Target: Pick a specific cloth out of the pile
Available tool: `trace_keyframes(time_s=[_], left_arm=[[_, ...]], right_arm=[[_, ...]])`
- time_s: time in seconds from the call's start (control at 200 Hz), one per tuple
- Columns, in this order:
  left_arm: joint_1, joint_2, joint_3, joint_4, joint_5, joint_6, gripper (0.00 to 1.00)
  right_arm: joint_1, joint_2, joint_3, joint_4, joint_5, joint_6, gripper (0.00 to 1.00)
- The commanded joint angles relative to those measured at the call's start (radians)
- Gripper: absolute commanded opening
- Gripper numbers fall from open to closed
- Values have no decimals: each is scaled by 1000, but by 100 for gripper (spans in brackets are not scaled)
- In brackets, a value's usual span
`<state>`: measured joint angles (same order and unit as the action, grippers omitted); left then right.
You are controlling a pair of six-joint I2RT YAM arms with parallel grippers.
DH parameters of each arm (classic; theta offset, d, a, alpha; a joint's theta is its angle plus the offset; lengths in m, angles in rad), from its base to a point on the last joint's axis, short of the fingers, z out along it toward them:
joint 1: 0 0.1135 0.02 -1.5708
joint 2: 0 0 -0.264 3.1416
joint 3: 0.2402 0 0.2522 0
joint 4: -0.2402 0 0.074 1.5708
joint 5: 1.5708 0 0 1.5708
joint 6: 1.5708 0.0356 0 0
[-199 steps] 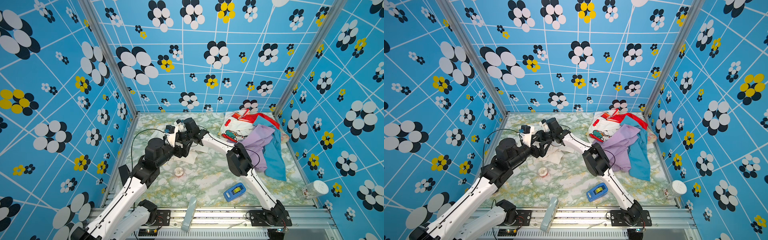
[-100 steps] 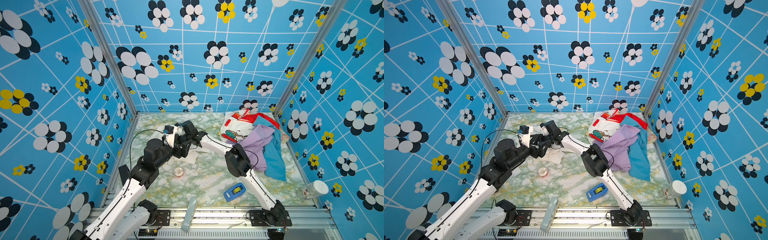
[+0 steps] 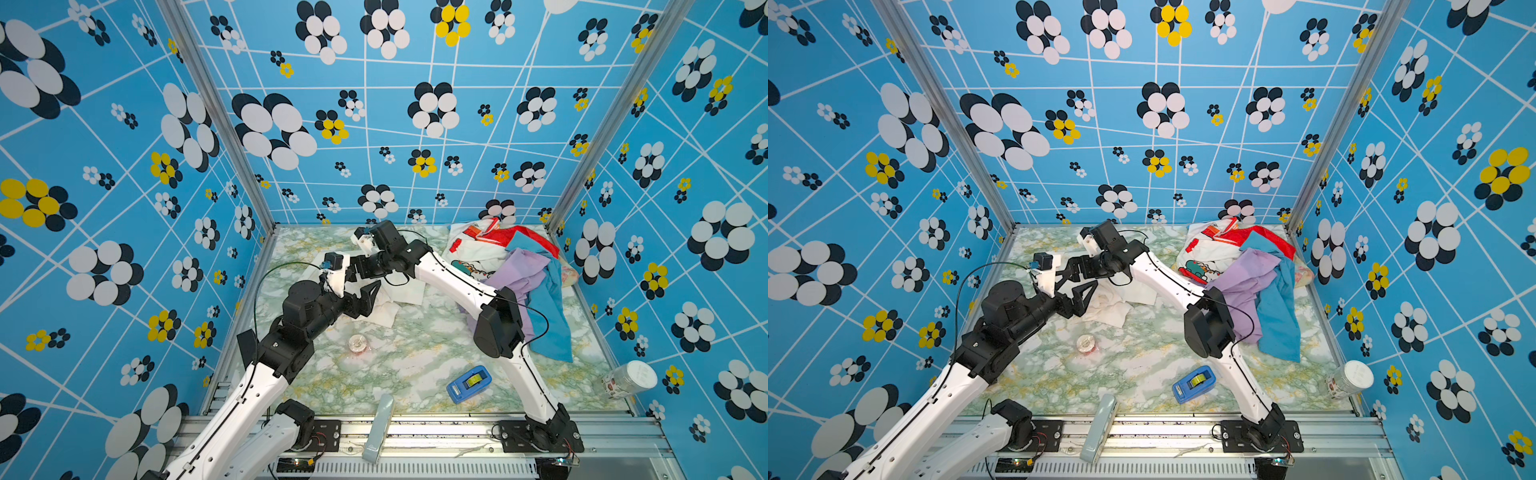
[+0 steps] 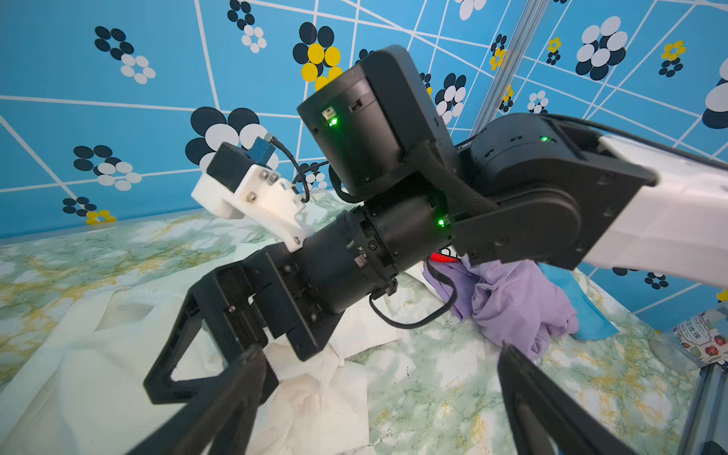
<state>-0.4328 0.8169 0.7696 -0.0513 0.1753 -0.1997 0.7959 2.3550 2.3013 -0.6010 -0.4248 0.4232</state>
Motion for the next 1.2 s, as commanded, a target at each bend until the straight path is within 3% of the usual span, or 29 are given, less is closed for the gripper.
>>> trace_keyframes(time_s=[0.0, 0.19, 0.43, 0.64, 1.2], left_arm=[[6, 1, 24, -13, 8, -13, 94], [6, -13, 25, -33, -1, -7, 93], [6, -16, 19, -27, -3, -12, 93], [5, -21, 20, -39, -12, -3, 93], [8, -13, 11, -33, -29, 6, 93]], right_arm=[[-7, -40, 18, -156, 84, -73, 99], [-20, -96, -18, -231, 116, -116, 99], [-22, -110, -26, -235, 12, -121, 99], [-21, -116, 11, -313, 233, -137, 99], [-14, -322, -195, -195, 451, -173, 99]])
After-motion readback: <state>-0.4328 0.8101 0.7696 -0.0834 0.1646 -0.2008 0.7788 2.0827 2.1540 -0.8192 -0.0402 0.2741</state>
